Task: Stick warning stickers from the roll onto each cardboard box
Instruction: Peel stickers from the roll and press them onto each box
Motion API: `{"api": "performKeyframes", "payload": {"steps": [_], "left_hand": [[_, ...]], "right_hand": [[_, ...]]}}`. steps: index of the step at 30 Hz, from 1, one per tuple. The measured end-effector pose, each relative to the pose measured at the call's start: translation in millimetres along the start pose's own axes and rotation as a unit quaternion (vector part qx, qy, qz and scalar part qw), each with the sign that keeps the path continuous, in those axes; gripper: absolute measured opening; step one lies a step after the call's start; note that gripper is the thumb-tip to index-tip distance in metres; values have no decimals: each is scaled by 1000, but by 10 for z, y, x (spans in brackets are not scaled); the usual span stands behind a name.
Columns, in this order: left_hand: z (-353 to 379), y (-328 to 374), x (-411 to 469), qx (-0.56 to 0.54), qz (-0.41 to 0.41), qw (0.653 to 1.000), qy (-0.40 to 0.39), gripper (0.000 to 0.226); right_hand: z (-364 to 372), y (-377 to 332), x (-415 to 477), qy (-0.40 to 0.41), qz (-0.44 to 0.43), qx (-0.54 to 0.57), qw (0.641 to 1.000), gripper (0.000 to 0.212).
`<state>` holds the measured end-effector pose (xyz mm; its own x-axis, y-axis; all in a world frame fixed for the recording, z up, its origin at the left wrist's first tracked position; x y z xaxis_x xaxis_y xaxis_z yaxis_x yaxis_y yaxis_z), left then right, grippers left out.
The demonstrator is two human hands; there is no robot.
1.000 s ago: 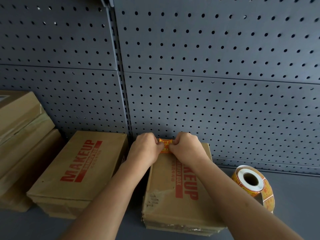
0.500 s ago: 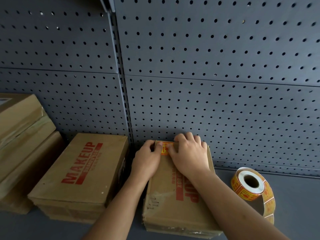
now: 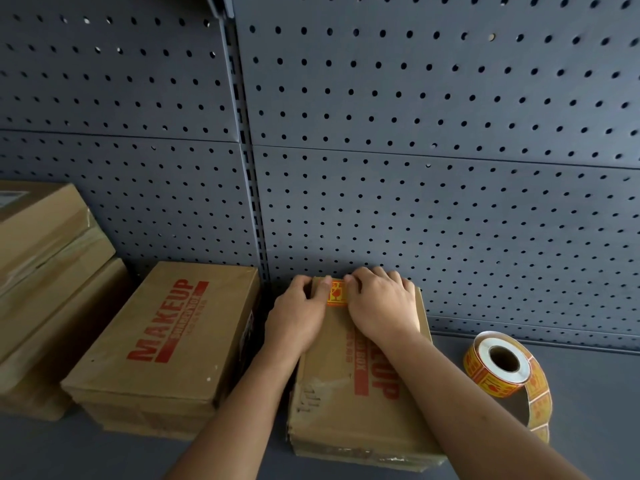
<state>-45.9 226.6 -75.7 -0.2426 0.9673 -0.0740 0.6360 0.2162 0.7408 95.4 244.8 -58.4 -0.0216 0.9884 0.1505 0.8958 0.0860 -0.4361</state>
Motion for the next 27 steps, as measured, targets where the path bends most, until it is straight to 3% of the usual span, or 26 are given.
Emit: {"api": "performKeyframes", "payload": {"steps": [5, 12, 16, 20, 22, 24, 27], "left_hand": [[-10, 17, 12, 10, -10, 1000, 12, 29], [-37, -2, -27, -57, -20, 998, 5, 42], [-158, -12, -153, -166, -71, 983, -43, 57], [-279, -51, -501, -153, -88, 976, -127, 77], [-283, -125, -662, -159, -93, 970, -162, 76], [-267, -173, -782, -184, -86, 960, -194, 55], [-220, -218, -860, -187, -78, 956, -213, 35]], "right_hand": [[12, -10, 8, -12, -4, -16, 1000, 42], [-72, 10, -10, 27, 4, 72, 997, 33], [-341, 39, -98, 61, -10, 140, 988, 30], [-648, 342, -299, 66, 19, 158, 985, 30], [-691, 541, -467, 36, 66, 183, 980, 35], [-652, 697, -655, -24, 123, 232, 964, 50], [-535, 748, -905, -129, 202, 368, 898, 57]]}}
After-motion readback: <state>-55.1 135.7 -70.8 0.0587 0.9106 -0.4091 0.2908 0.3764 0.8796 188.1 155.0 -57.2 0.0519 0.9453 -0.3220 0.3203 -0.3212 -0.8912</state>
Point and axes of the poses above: each hand's wrist, its own x-axis towards the middle knuckle, its own z-axis out of the palm, y = z × x, the point moved 2 cm from there along x, towards the middle knuckle, and after that the axes turned 7 degrees about x, right-handed, at the moved point
